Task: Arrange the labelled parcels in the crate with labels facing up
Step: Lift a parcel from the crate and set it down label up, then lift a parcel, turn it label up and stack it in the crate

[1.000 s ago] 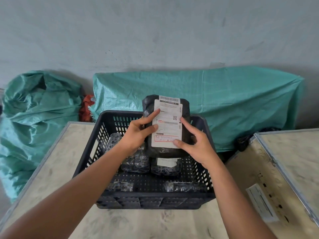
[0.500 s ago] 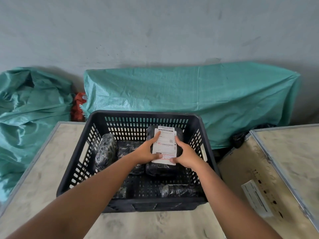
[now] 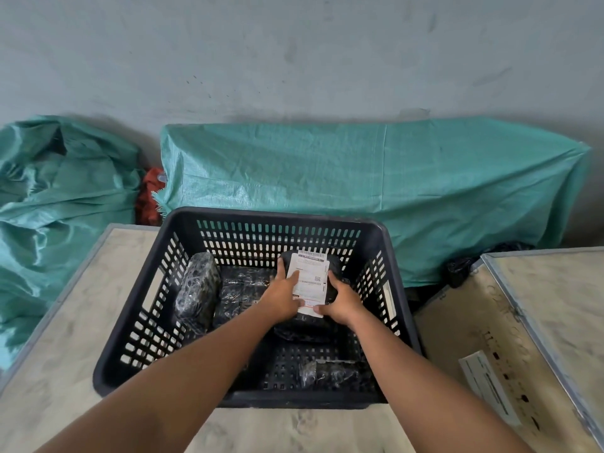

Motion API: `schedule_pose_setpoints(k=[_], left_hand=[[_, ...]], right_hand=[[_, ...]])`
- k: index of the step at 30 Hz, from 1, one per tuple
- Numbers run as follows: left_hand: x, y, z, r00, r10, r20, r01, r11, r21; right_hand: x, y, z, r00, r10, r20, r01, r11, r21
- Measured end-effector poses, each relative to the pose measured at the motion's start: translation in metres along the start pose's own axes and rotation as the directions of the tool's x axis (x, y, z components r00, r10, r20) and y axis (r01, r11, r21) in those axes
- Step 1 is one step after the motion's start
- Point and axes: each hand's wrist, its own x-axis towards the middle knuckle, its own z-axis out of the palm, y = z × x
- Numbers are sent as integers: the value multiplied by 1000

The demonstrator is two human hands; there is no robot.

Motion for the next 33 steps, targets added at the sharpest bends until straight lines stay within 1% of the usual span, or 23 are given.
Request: schedule_pose_setpoints(k=[2,4,8,10,14,15,17,20,21,23,26,29,31,33], left_hand=[[0,-2,0,994,6,108,-16,996,86],[-2,-6,0,986,41,161,-57,993,100],[-3,-14,1,986,91,141,-99,994,55],[0,-15,1,983,99,155,-106,994,39],[3,-12,-1,979,104,175,-112,993,38],[2,-12,-1,979,101,175,-108,994,33],[-1,-11,-3,981,92,170,-99,994,35],[-8,-8,-10,984,89,152,-105,990,98],[-10,-6,-14,985,105,140,-121,986,113],[-17,-2,-23,978,181,105,-191,977,91],[-36,1,-34,941,327,85,-325,945,-33],[-59,4,-34,894,408,185,-399,913,-86],[-73,8,-31,863,407,300,-394,913,-107],[-84,12,-27,814,406,416,-373,914,-161]], right_hand=[[2,3,0,1000,4,8,-4,1000,27],[3,7,-1,1000,11,6,-11,999,50],[2,6,1,1000,19,4,-20,999,38],[1,2,0,1000,23,14,-23,1000,16],[-3,-8,-10,1000,6,26,-2,988,-151],[-6,-10,-13,1000,2,15,1,986,-165],[-14,-16,-22,1000,-26,-16,24,991,-129],[-38,-22,-37,988,-123,-91,117,991,-68],[-48,-22,-42,983,-146,-111,143,989,-37],[-69,-20,-50,975,-183,-127,186,983,9],[-99,-11,-58,975,-208,-75,206,978,-34],[-120,1,-57,982,-185,32,188,961,-203],[-128,4,-53,986,-142,91,162,945,-284],[-133,4,-50,989,-67,131,108,935,-338]])
